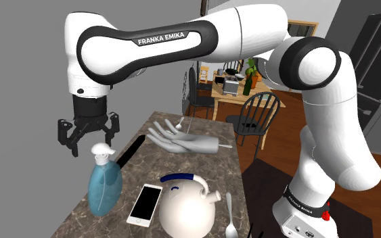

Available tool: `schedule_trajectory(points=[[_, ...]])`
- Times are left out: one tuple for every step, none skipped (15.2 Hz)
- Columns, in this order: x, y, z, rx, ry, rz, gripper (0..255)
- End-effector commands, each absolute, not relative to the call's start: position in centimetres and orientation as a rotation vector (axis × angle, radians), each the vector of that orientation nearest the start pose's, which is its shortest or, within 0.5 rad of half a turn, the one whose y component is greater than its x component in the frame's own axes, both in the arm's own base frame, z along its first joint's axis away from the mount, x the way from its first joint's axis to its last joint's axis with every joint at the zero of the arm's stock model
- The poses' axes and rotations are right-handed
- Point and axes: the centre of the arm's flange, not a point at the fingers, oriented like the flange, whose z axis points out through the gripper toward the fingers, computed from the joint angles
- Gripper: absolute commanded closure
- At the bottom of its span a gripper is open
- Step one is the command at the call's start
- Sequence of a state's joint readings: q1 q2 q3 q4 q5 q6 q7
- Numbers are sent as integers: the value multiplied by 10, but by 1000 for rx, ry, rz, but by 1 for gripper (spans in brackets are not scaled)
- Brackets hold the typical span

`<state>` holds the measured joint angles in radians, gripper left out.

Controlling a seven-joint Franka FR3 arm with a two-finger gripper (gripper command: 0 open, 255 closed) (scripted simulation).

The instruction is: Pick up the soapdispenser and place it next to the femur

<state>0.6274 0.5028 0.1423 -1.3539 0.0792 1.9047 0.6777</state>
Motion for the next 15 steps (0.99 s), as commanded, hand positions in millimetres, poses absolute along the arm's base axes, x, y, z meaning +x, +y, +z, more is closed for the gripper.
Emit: schedule_trajectory(points=[[519, 483, 442, -2997, -73, 83, 0], [519, 483, 442, -2997, -73, 83, 0], [519, 483, 442, -2997, -73, 83, 0], [520, 481, 455, -2997, -73, 83, 0], [520, 479, 468, -2997, -73, 83, 0], [521, 477, 481, -2997, -73, 83, 0], [522, 476, 491, -2997, -73, 83, 0], [522, 476, 491, -2997, -73, 83, 0], [522, 476, 491, -2997, -73, 83, 0], [522, 476, 491, -2997, -73, 83, 0], [522, 476, 491, -2997, -73, 83, 0], [522, 476, 491, -2997, -73, 83, 0], [522, 476, 491, -2997, -73, 83, 0], [522, 476, 491, -2997, -73, 83, 0], [522, 476, 491, -2997, -73, 83, 0]])
